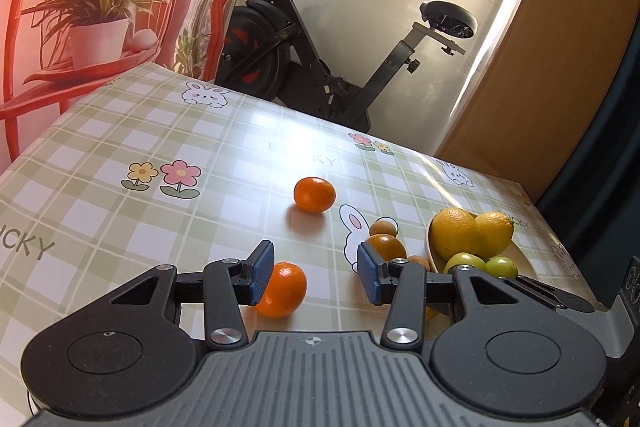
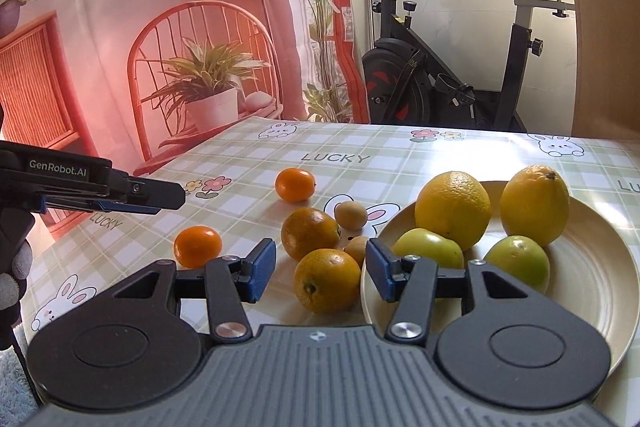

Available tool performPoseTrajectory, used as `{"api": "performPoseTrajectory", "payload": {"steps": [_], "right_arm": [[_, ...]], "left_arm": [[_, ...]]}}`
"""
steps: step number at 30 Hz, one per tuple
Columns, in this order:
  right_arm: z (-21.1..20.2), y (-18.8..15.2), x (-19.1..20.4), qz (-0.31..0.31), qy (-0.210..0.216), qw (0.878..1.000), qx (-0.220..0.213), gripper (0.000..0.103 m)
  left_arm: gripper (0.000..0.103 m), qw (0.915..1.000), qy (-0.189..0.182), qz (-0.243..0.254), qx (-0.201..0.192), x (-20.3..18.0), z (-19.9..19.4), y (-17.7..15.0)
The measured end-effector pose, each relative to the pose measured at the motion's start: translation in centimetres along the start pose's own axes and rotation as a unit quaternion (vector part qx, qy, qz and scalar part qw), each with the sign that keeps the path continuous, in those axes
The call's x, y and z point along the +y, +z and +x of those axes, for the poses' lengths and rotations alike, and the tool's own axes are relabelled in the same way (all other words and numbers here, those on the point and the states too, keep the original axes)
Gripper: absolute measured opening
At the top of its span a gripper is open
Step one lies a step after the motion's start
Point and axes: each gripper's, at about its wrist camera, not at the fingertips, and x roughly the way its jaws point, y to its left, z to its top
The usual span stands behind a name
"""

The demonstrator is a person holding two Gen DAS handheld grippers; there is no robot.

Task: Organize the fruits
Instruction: 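Move the left gripper to a dark orange beside the plate, then close the left gripper around the dark orange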

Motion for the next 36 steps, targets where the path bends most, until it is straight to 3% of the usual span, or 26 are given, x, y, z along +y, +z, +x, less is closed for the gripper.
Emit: {"api": "performPoseTrajectory", "payload": {"steps": [13, 19, 36], "right_arm": [[1.2, -1.0, 1.2, -0.021, 0.004, 1.000, 0.017, 0.058], [1.8, -1.5, 2.5, -0.054, 0.027, 0.997, 0.038, 0.055], [4.3, -0.9, 3.0, -0.048, 0.038, 0.996, 0.070, 0.049]], "left_arm": [[0.048, 0.9996, -0.019, -0.015, 0.013, -0.9, 0.6, -1.0], [0.048, 0.9993, -0.023, -0.009, 0.029, -1.3, 1.4, -1.7], [0.048, 0.9974, -0.039, -0.001, 0.061, -2.8, 4.4, -2.2]]}}
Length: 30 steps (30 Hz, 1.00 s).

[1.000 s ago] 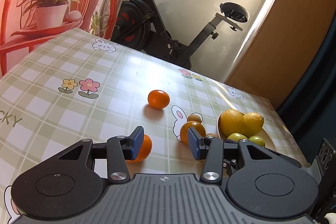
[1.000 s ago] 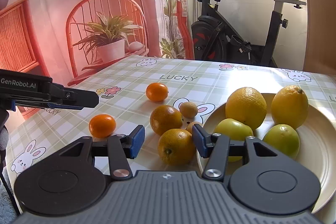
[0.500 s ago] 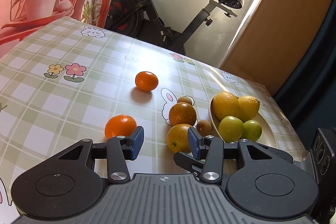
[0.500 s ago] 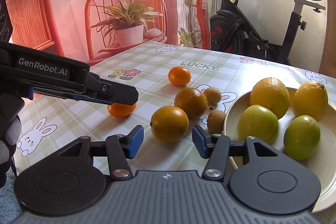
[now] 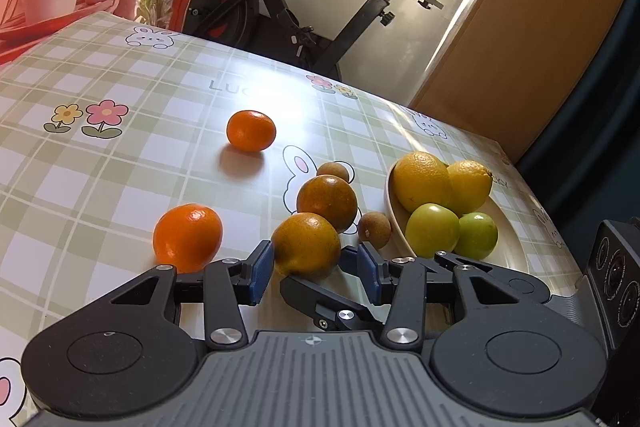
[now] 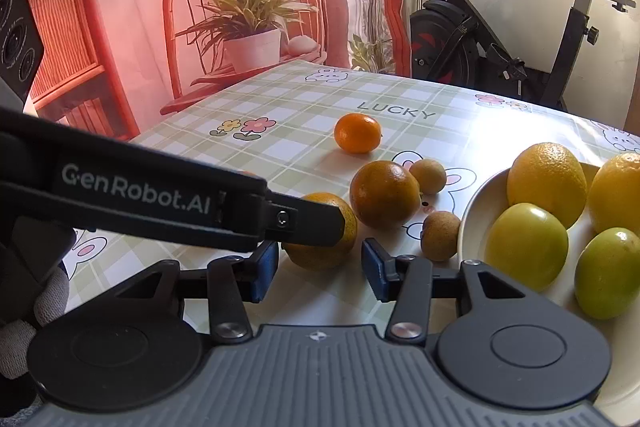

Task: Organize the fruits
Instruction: 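Close the left gripper around the dark orange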

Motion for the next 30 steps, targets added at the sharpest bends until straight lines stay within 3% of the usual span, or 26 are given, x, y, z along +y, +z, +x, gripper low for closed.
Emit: {"api": "performPoseTrajectory", "payload": {"steps": [10, 23, 30], "right_arm": [[0.2, 0.2, -0.2, 0.007, 0.001, 1.000, -0.002, 0.050], [-0.5, -0.1, -0.7, 0.016, 0.028, 0.999, -0.009, 0.049], [-0.7, -0.1, -0.3, 0.007, 0.033, 0.999, -0.009, 0.046]], "left_arm": [[0.047, 0.9998, 0.006, -0.017, 0.007, 0.3, 1.9, 0.6], [0.046, 0.9990, 0.019, 0.040, -0.008, -1.4, 0.8, -1.0], [0.046, 0.9989, 0.025, 0.038, -0.010, -1.4, 0.3, -1.2]]}}
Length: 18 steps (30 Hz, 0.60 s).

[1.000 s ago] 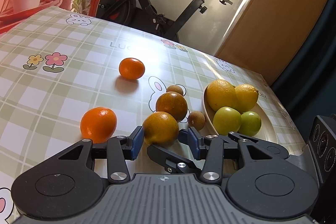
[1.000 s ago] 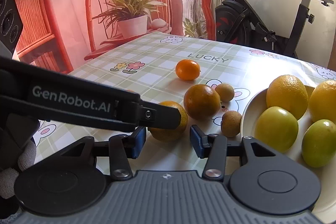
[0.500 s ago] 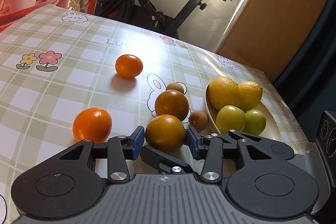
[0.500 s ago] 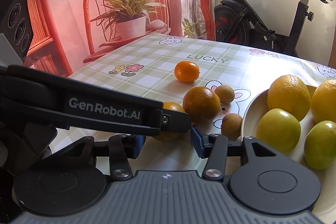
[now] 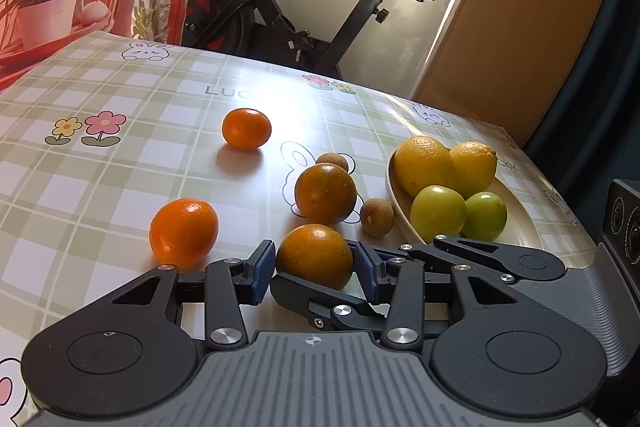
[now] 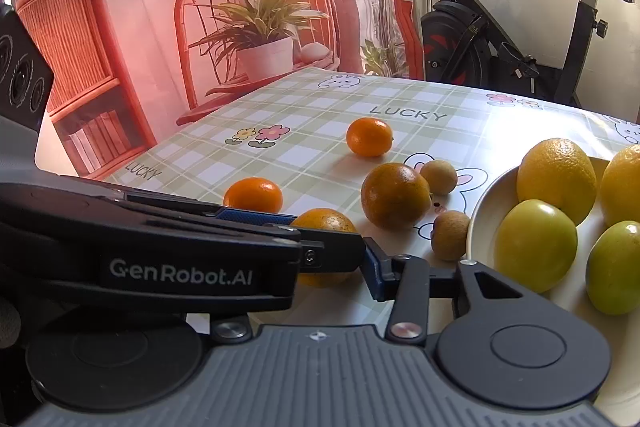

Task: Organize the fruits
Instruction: 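Close the left gripper around the dark orange, then lift and carry the dark orange with the left gripper over the plate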

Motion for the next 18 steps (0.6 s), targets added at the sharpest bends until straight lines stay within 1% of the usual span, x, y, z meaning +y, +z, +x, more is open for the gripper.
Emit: {"api": "performPoseTrajectory", "payload": {"steps": [3, 6, 9, 11, 13, 15, 18], "right_arm": [[0.0, -0.1, 0.3, -0.008, 0.000, 1.000, 0.001, 0.046], [0.3, 0.0, 0.5, -0.013, -0.001, 1.000, 0.011, 0.046], [0.2, -0.1, 0.7, -0.017, 0.001, 1.000, 0.006, 0.048], [0.1, -0.2, 0.6, -0.014, 0.000, 1.000, 0.004, 0.048], [-0.1, -0.2, 0.5, -0.009, 0.000, 1.000, 0.000, 0.045], [-0.3, -0.3, 0.2, 0.000, 0.003, 1.000, -0.002, 0.045], [-0.5, -0.4, 0.3, -0.004, 0.004, 1.000, -0.002, 0.045]], "left_arm": [[0.046, 1.0000, 0.002, -0.008, 0.005, 0.4, -0.2, -0.3], [0.045, 0.9999, 0.005, -0.012, -0.004, 0.3, -0.7, -0.4], [0.041, 0.9998, 0.004, -0.015, -0.016, 0.0, -1.4, -0.6], [0.037, 0.9997, 0.003, -0.015, -0.020, -0.1, -1.7, -0.6], [0.036, 0.9997, 0.002, -0.011, -0.020, -0.3, -1.8, -0.7], [0.036, 0.9998, 0.006, -0.009, -0.019, -0.5, -1.9, -0.8], [0.035, 0.9998, 0.009, -0.006, -0.017, -0.7, -2.1, -0.9]]}}
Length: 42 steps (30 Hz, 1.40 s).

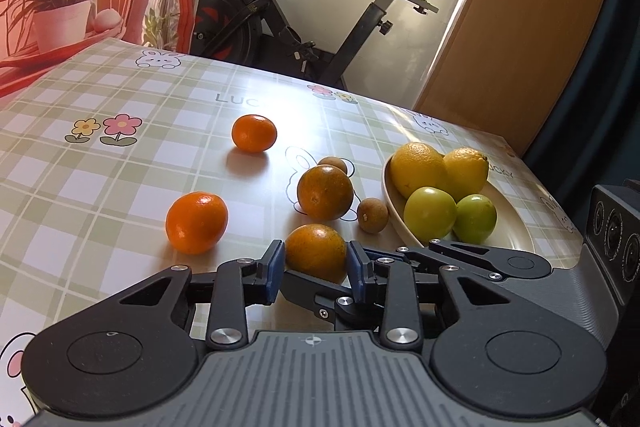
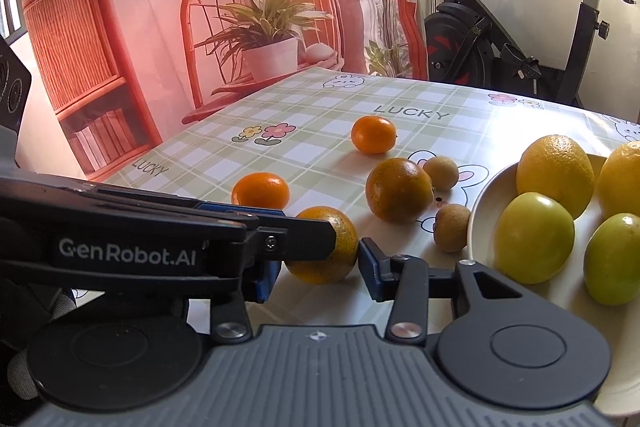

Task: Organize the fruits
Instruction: 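Lift and carry the dark orange with the left gripper over the plate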

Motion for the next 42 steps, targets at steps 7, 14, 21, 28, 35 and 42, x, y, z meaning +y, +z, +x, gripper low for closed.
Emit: {"api": "performPoseTrajectory", "payload": {"steps": [7, 14, 21, 28, 35, 42], "right_arm": [[-0.1, -0.2, 0.0, 0.005, 0.003, 1.000, 0.010, 0.046], [-1.9, -0.9, -0.5, 0.023, -0.002, 0.999, -0.025, 0.043], [-2.5, -1.1, -0.3, 0.016, -0.007, 0.999, -0.030, 0.043], [-1.9, -1.0, 0.0, 0.010, -0.016, 1.000, -0.015, 0.047], [-1.4, -1.0, -0.2, 0.019, -0.017, 1.000, -0.006, 0.047], [-1.1, -0.8, -0.5, 0.026, -0.020, 0.999, 0.004, 0.046]], "left_arm": [[0.034, 0.9998, 0.005, 0.017, 0.003, -1.0, -0.4, 0.0], [0.034, 0.9986, 0.007, 0.052, 0.001, -2.5, -0.6, 0.3], [0.034, 0.9985, 0.011, 0.052, 0.013, -2.6, -0.4, 0.3], [0.035, 0.9993, -0.006, -0.015, 0.034, -0.4, 0.3, 0.6], [0.038, 0.9991, -0.015, -0.017, 0.037, -0.7, 1.0, 0.6], [0.039, 0.9994, -0.011, -0.005, 0.033, -1.1, 0.8, 0.4]]}}
